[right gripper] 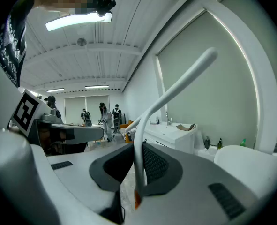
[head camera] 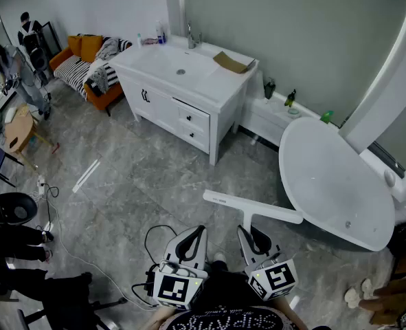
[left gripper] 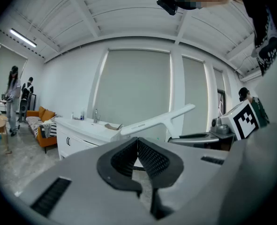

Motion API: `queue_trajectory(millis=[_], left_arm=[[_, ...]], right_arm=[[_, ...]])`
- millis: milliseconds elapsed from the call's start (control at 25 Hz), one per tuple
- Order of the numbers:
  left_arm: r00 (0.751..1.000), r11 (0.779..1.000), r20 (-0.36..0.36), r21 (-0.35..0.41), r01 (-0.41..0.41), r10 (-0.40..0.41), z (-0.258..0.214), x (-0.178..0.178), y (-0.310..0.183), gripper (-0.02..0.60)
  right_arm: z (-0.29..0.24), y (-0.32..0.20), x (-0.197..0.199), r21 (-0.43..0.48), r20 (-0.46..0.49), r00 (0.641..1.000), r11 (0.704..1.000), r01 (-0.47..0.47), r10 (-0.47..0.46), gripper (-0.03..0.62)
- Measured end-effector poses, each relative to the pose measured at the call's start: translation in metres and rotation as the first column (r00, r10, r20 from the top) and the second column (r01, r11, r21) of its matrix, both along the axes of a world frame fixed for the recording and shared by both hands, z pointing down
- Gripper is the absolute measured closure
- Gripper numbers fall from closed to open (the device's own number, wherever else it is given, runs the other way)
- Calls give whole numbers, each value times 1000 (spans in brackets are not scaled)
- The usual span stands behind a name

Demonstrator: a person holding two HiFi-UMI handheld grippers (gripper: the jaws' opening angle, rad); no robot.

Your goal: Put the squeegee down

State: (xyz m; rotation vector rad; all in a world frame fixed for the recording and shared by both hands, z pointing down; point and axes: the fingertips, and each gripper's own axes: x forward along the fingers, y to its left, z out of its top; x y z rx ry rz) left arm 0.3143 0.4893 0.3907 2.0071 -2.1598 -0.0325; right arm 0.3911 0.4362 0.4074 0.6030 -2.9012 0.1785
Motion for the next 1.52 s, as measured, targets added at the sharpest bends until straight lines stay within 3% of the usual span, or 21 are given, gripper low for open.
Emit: queue_trajectory(millis=[760,1040,1320,1520], left_arm=[[1000,1000,13,12,19,-20,1,15,-17,575],[1000,999,2,-37,1,-1,12,24,-24,575],[1000,998,-24,-58,3,-5,21,7,-43,575],[999,996,-27,-88,-29,26,29,-22,-63,575]], right_arm=[[2,-15,12,-23,35,999,999,35,-34,533],[9,-23,17,-68,40,999,997,39,-37,533],[21,-44,9,-110,18,1000,994,10,-8,533],[29,-57,-25,-125,9,1000,992,28,-27,533]])
